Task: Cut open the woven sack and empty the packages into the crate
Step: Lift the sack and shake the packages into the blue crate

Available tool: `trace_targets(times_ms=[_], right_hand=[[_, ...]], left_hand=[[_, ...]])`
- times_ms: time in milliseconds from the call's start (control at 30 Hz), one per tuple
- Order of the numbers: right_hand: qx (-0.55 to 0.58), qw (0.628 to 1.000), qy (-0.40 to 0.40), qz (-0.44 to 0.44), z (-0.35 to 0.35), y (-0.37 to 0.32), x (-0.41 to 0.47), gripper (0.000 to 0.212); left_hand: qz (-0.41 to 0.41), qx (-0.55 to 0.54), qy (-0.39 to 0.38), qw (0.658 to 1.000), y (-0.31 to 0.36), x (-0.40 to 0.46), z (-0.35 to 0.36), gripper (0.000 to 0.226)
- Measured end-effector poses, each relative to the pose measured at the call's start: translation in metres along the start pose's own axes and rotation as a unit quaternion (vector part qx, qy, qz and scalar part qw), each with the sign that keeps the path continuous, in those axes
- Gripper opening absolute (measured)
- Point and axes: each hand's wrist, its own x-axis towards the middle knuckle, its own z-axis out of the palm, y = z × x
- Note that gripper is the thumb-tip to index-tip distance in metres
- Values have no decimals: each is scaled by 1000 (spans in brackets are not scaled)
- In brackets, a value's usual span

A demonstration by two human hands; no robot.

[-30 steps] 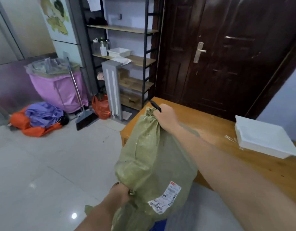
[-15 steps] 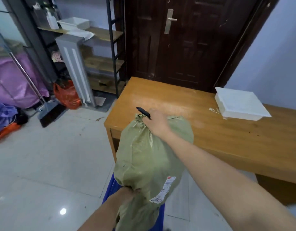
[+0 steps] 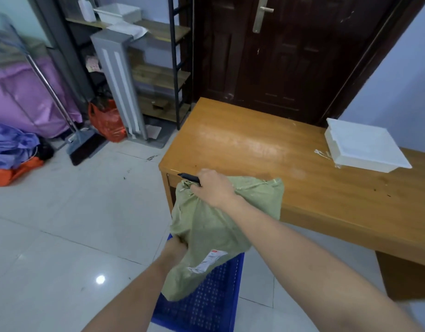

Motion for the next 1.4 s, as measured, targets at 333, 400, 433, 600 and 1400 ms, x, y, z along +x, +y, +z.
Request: trace_targets(times_ms=[333, 400, 433, 600, 1400], right_hand=[[-71, 992, -101, -27, 14, 8, 2, 23], [-76, 990, -116, -11, 27, 11, 1, 28], [-77, 989, -122, 0, 34, 12, 2, 30], [-76, 987, -134, 41, 52, 22, 5, 32], [99, 982, -96, 128, 30, 54, 3, 35]], left_hand=[[203, -16, -21, 979, 27, -8, -29, 105], [187, -38, -72, 979, 37, -7, -26, 102], [163, -36, -79, 983, 39, -4, -25, 99], [73, 7, -118, 990, 40, 12, -20, 91], [122, -88, -160, 976, 50, 29, -31, 20]])
